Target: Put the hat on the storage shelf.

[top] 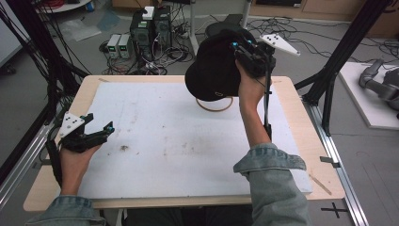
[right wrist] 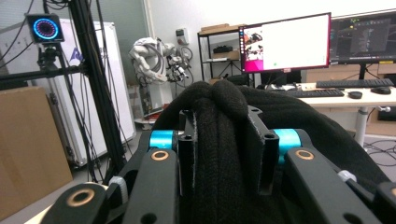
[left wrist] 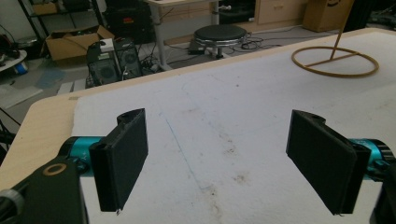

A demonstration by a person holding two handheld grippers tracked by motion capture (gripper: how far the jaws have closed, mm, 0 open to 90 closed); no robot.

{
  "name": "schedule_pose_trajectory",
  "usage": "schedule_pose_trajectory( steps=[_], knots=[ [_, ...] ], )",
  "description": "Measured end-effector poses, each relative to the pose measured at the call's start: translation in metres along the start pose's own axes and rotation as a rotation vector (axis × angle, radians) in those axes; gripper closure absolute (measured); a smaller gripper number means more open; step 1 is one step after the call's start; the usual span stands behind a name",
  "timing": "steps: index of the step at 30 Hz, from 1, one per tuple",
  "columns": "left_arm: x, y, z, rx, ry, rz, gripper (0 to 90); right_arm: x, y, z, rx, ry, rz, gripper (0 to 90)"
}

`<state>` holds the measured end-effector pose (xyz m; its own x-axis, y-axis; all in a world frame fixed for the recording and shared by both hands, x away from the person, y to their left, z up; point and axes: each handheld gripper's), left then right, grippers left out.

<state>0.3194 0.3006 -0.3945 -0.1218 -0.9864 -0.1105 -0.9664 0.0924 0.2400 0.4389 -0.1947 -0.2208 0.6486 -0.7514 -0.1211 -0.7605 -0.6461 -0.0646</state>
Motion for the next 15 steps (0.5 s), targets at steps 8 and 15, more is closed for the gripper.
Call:
schedule_pose_trajectory(
  steps=[8, 15],
  knots=[
    [0.001, -0.001, 0.001, -0.005, -0.004, 0.002, 21.0, 0.015, -0.01, 0.005, 0.002, -0.038, 0.013, 70.4],
    [0.001, -0.001, 0.001, -0.005, -0.004, 0.003, 21.1, 0.018, -0.022, 0.006, -0.01, -0.057, 0.022, 70.3]
  ],
)
Point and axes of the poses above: each handheld gripper's, and its own axes: y roughly backward along the jaws, z roughly out of its underside, x roughly to its right, and after that the axes turned 14 degrees about -z, right-handed
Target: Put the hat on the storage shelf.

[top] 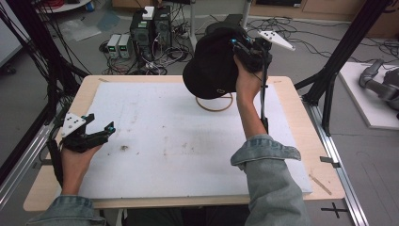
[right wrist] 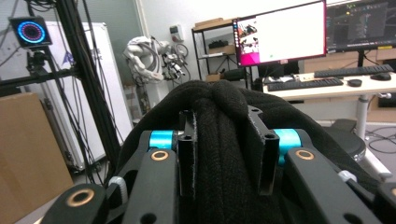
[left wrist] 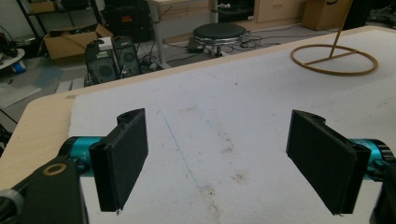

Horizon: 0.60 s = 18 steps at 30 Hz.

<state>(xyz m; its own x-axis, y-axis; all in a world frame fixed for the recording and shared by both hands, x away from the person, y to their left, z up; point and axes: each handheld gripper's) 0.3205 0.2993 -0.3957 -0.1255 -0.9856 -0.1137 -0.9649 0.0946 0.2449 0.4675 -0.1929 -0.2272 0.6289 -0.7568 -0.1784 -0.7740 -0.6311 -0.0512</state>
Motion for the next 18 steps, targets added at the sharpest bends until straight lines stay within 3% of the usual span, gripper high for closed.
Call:
schedule_pose_trajectory(
  steps=[8, 18],
  knots=[
    [-0.001, 0.0, 0.0, -0.002, 0.002, 0.001, 21.1, 0.005, -0.019, 0.011, -0.052, -0.009, 0.031, 69.7],
    [-0.001, -0.001, 0.001, -0.004, 0.001, 0.0, 21.1, 0.013, -0.028, 0.018, -0.083, -0.016, 0.062, 68.7]
  ],
)
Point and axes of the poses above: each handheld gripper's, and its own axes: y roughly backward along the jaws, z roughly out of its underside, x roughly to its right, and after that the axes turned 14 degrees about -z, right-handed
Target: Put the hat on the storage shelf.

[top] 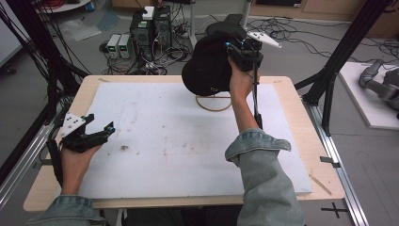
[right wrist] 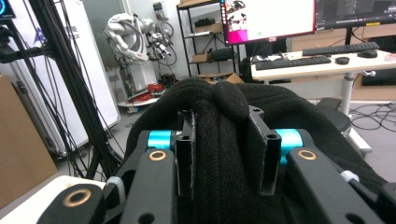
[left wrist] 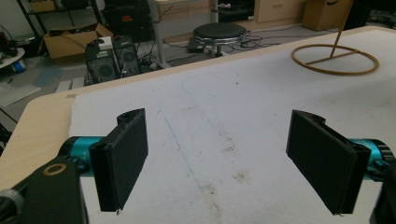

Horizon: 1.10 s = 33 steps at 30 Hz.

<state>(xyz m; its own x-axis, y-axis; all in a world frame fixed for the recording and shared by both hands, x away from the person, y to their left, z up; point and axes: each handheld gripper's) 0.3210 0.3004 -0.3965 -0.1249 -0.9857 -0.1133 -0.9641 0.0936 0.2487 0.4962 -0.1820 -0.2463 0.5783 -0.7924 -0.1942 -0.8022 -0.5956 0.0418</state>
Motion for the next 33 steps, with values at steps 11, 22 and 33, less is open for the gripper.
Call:
schedule_pose_trajectory(
  steps=[11, 22, 33],
  knots=[
    [0.001, 0.0, 0.0, 0.0, 0.003, 0.001, 21.1, 0.007, -0.011, 0.008, -0.041, -0.011, 0.021, 65.6],
    [0.003, -0.001, 0.0, -0.003, -0.003, 0.006, 21.1, 0.011, -0.016, 0.012, -0.065, -0.014, 0.029, 62.7],
    [0.003, -0.001, 0.001, -0.003, -0.004, 0.007, 21.1, 0.011, -0.017, 0.012, -0.065, -0.008, 0.052, 54.0]
  ],
)
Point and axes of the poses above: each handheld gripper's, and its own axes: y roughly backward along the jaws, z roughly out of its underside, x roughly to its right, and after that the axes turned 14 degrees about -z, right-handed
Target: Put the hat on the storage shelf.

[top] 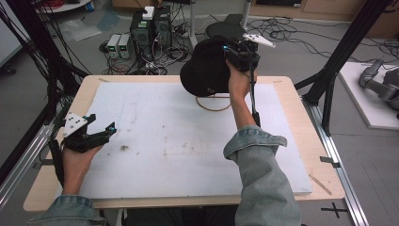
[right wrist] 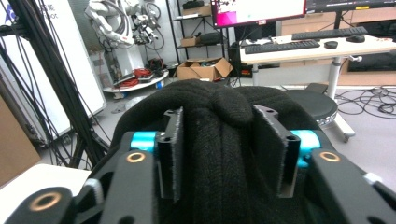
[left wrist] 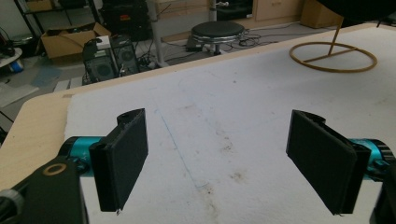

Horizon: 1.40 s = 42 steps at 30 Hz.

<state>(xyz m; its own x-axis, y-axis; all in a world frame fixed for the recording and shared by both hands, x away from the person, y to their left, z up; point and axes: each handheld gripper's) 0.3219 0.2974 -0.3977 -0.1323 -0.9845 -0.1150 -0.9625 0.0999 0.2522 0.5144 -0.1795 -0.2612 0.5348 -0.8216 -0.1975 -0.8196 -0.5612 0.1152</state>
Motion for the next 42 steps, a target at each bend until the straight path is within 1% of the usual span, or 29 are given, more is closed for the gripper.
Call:
schedule_pose_trajectory(
  steps=[2, 5, 6, 8, 12, 14, 16, 20, 28, 32, 35, 36, 39, 42],
  knots=[
    [0.0, 0.0, 0.0, 0.0, -0.001, -0.001, 21.1, 0.0009, -0.0003, 0.0005, -0.001, 0.0, 0.001, 50.2],
    [0.0001, -0.0001, 0.0001, -0.001, 0.002, 0.0, 21.1, 0.002, -0.0006, 0.001, -0.003, -0.015, 0.001, 48.1],
    [0.0003, -0.0001, 0.0001, -0.001, 0.001, 0.0, 21.1, 0.0025, -0.0008, 0.0011, -0.001, -0.012, 0.002, 47.2],
    [0.0003, -0.0001, 0.0, -0.002, -0.002, 0.001, 21.0, 0.0027, -0.0009, 0.0013, 0.0, -0.013, 0.006, 43.1],
    [-0.0002, 0.0001, -0.0001, 0.001, 0.0, 0.0, 21.1, 0.005, -0.0016, 0.0026, -0.006, -0.044, 0.001, 36.6],
    [-0.0004, 0.0002, -0.0003, 0.001, -0.001, 0.0, 21.1, 0.0058, -0.0015, 0.0029, -0.007, -0.049, 0.001, 35.0],
    [-0.0001, 0.0002, -0.0002, 0.001, -0.001, -0.002, 21.1, 0.0061, -0.0016, 0.0029, -0.007, -0.043, 0.006, 33.4],
    [-0.0006, 0.0004, -0.0003, 0.0, -0.001, -0.003, 21.1, 0.0075, -0.0014, 0.0035, -0.014, -0.064, 0.002, 28.3],
    [-0.0008, 0.0004, -0.0003, 0.002, -0.001, -0.002, 21.1, 0.0081, -0.0013, 0.0036, -0.019, -0.07, -0.014, 23.5],
    [-0.0011, 0.0004, -0.0002, -0.001, -0.002, -0.002, 21.1, 0.0077, -0.0002, 0.0025, -0.009, -0.061, -0.028, 22.2],
    [-0.0005, 0.0003, -0.0003, 0.0, -0.001, -0.001, 21.1, 0.0075, -0.0009, 0.0028, -0.018, -0.051, -0.027, 22.0],
    [-0.0004, 0.0004, -0.0005, 0.0, -0.003, -0.001, 21.1, 0.0077, -0.0009, 0.0031, -0.021, -0.056, -0.027, 21.8],
    [-0.0009, 0.0009, -0.0006, 0.002, -0.001, -0.002, 21.1, 0.0077, -0.0002, 0.0026, -0.021, -0.053, -0.025, 21.4],
    [-0.0015, 0.0009, -0.0003, 0.002, -0.001, -0.004, 21.1, 0.0076, 0.0024, 0.0007, -0.015, -0.038, -0.022, 21.4]
  ],
)
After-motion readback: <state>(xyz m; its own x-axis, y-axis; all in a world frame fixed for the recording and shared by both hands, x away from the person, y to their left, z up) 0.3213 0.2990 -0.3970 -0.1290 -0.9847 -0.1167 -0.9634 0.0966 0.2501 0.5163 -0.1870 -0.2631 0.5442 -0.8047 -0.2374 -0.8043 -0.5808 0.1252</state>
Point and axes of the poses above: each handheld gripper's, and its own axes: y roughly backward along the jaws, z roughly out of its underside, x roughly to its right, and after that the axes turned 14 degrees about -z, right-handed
